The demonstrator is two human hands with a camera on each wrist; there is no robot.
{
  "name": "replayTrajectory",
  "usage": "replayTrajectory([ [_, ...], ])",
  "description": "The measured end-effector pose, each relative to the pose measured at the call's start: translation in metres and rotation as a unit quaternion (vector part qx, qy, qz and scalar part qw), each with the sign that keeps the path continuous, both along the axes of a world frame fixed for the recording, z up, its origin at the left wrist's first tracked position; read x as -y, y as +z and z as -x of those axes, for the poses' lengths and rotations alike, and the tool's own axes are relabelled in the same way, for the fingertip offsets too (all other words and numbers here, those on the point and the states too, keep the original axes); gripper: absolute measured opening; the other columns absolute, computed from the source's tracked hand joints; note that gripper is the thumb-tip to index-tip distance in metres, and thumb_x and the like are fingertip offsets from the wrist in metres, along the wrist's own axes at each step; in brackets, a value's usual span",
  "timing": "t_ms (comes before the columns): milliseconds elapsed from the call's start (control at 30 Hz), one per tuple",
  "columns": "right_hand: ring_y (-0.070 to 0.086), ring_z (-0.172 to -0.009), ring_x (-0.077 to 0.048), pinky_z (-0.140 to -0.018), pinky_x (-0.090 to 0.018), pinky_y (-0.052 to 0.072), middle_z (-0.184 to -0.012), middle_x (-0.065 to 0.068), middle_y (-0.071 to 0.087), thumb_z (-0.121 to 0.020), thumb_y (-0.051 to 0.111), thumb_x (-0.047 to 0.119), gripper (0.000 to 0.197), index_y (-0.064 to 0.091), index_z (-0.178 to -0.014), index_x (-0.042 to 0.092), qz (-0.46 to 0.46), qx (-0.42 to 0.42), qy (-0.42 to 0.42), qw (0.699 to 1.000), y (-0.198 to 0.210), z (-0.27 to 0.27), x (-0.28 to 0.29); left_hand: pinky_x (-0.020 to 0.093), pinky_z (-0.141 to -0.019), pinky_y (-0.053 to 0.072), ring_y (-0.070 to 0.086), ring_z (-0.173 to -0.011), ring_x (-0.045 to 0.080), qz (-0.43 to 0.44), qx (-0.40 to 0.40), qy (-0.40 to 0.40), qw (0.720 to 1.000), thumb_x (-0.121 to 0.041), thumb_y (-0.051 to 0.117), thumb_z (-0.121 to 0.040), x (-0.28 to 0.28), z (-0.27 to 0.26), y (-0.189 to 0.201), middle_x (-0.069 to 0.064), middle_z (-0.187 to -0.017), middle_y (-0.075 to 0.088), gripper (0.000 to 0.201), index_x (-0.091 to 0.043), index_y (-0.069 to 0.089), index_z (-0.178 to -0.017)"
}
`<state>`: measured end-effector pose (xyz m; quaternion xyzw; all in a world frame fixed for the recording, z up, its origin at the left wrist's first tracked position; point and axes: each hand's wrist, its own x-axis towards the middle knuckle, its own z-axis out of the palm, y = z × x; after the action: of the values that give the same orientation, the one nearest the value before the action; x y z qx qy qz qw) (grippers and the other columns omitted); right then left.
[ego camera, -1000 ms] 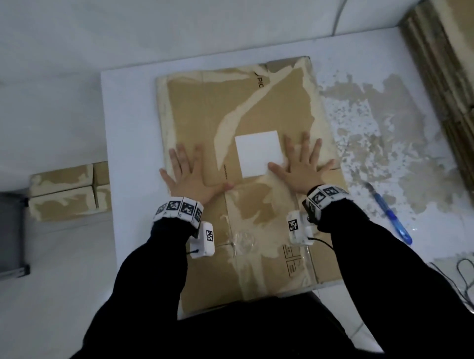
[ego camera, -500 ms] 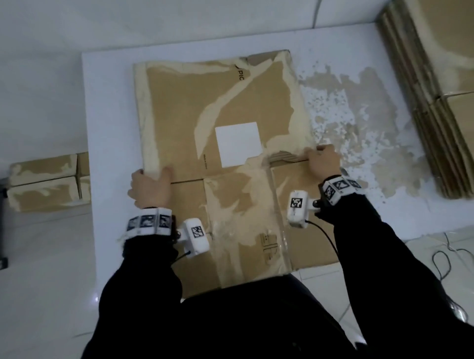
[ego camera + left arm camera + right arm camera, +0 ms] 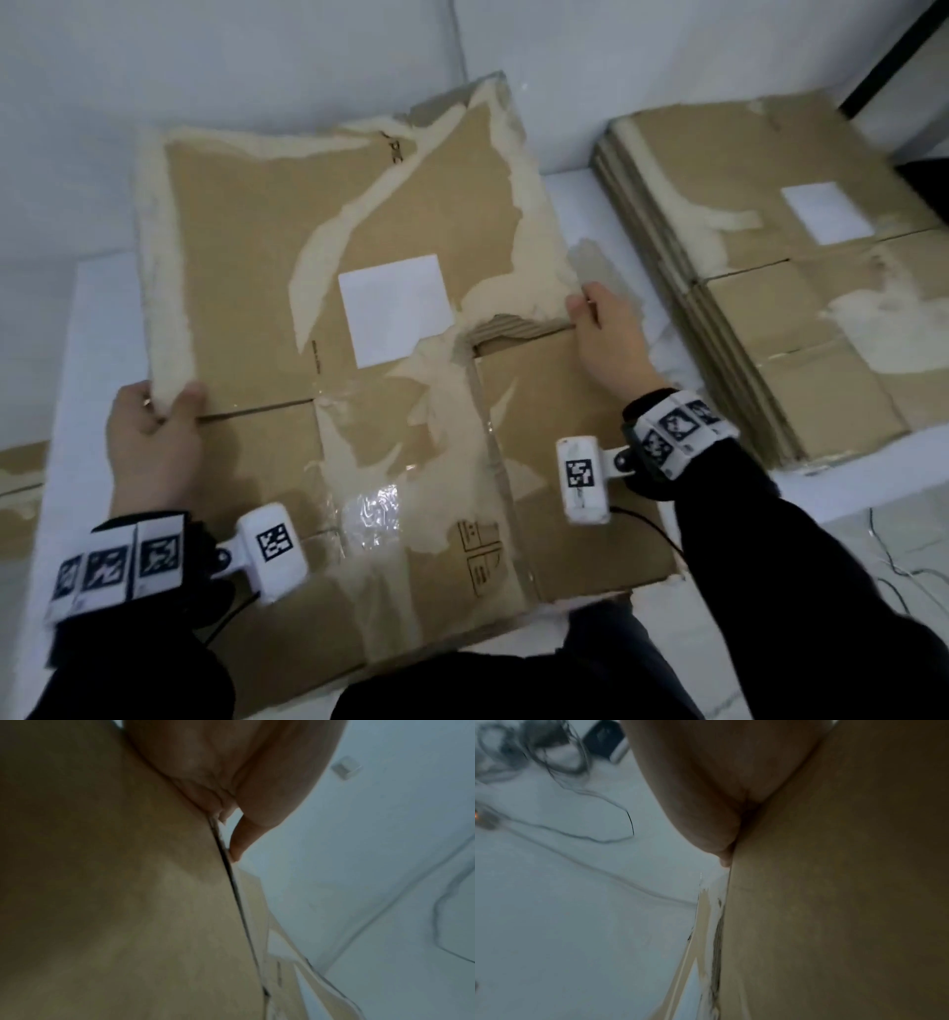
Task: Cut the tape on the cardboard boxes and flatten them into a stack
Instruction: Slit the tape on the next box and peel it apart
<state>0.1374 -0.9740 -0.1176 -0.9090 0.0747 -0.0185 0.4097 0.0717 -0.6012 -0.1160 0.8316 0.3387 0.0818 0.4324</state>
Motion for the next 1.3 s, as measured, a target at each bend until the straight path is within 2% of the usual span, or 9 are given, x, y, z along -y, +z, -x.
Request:
replayTrajectory([
  [167,0.052,-0.086,-0.026,-0.068,-0.026,0.028,-0.088,-0.013,0.056,-0.1,0.042,0.026,0.025,0.056,-0.095,0.005,0.03,0.043,-0.015,0.999,0.046,-0.036,0.164,0.034,-0.074,0.042,0.053,-0.096,0.024,0.08,0.073,-0.034,0.994,-0.024,0.051,-0.096,0.157,-0.04,0.032,0.009,-0.096,0.055,0.027,-0.008,0.051,-0.118],
  [267,0.054,-0.107,-0.032,-0.083,-0.03,0.035,-0.111,-0.023,0.06,-0.097,0.05,0.026,0.035,0.05,-0.122,0.002,0.045,0.03,-0.09,0.994,0.067,-0.051,0.268,0.037,-0.083,0.043,0.054,-0.1,0.024,0.119,0.062,-0.057,0.989,-0.024,0.052,-0.095,0.263,-0.073,0.032,0.013,-0.109,0.056,0.036,-0.003,0.051,-0.123],
  [567,0.05,-0.116,-0.038,-0.094,-0.036,0.036,-0.124,-0.025,0.056,-0.097,0.047,0.016,0.034,0.049,-0.126,0.0,0.147,-0.026,-0.136,0.979,0.068,-0.103,0.466,0.028,-0.079,0.038,0.055,-0.105,0.028,0.134,-0.048,-0.102,0.985,-0.022,0.049,-0.095,0.487,-0.157,0.003,0.013,-0.115,0.057,0.036,-0.003,0.051,-0.126],
  [700,0.048,-0.119,-0.042,-0.103,-0.045,0.035,-0.127,-0.029,0.052,-0.092,0.049,0.013,0.041,0.048,-0.13,-0.004,0.176,-0.084,-0.089,0.977,0.045,-0.105,0.49,0.021,-0.07,0.032,0.053,-0.116,0.03,0.098,-0.084,-0.105,0.986,-0.017,0.046,-0.098,0.53,-0.16,-0.017,0.015,-0.126,0.055,0.038,0.002,0.048,-0.13],
  [833,0.03,-0.132,-0.04,-0.108,-0.049,0.026,-0.144,-0.021,0.03,-0.087,0.052,0.022,0.059,0.034,-0.142,0.011,0.204,-0.125,-0.156,0.958,0.022,-0.083,0.489,0.03,-0.092,0.036,0.05,-0.12,0.032,0.111,-0.078,-0.105,0.985,-0.018,0.049,-0.097,0.558,-0.168,-0.026,0.019,-0.13,0.053,0.04,0.003,0.044,-0.131],
  [967,0.006,-0.144,-0.036,-0.111,-0.063,0.01,-0.158,-0.012,0.009,-0.068,0.033,0.085,0.1,0.016,-0.149,0.028,0.199,-0.253,-0.026,0.946,-0.008,-0.069,0.452,0.035,-0.097,0.038,0.049,-0.12,0.035,0.095,-0.083,-0.097,0.987,-0.02,0.052,-0.094,0.568,-0.173,-0.029,0.022,-0.132,0.049,0.042,0.004,0.044,-0.128],
  [1100,-0.029,-0.139,-0.035,-0.103,-0.071,-0.011,-0.155,-0.004,-0.027,-0.076,0.043,0.079,0.104,-0.01,-0.15,0.03,0.182,-0.322,0.037,0.928,-0.02,-0.055,0.413,0.036,-0.095,0.042,0.052,-0.115,0.037,0.055,-0.087,-0.112,0.988,-0.022,0.053,-0.093,0.553,-0.17,-0.041,0.023,-0.126,0.054,0.042,0.008,0.049,-0.122],
  [1200,-0.034,-0.137,-0.036,-0.103,-0.069,-0.014,-0.152,-0.006,-0.033,-0.076,0.041,0.08,0.108,-0.019,-0.148,0.027,0.188,-0.318,0.055,0.928,-0.024,-0.051,0.403,0.031,-0.089,0.037,0.051,-0.116,0.034,0.08,-0.083,-0.097,0.989,-0.015,0.049,-0.097,0.548,-0.158,-0.047,0.023,-0.126,0.053,0.038,0.008,0.043,-0.126],
  [1300,-0.034,-0.136,-0.036,-0.103,-0.069,-0.014,-0.152,-0.006,-0.033,-0.076,0.042,0.079,0.108,-0.02,-0.148,0.029,0.188,-0.324,0.062,0.925,-0.025,-0.054,0.402,0.034,-0.101,0.033,0.044,-0.126,0.034,0.085,-0.058,-0.095,0.99,-0.011,0.049,-0.095,0.547,-0.154,-0.052,0.023,-0.138,0.044,0.049,0.004,0.03,-0.137],
])
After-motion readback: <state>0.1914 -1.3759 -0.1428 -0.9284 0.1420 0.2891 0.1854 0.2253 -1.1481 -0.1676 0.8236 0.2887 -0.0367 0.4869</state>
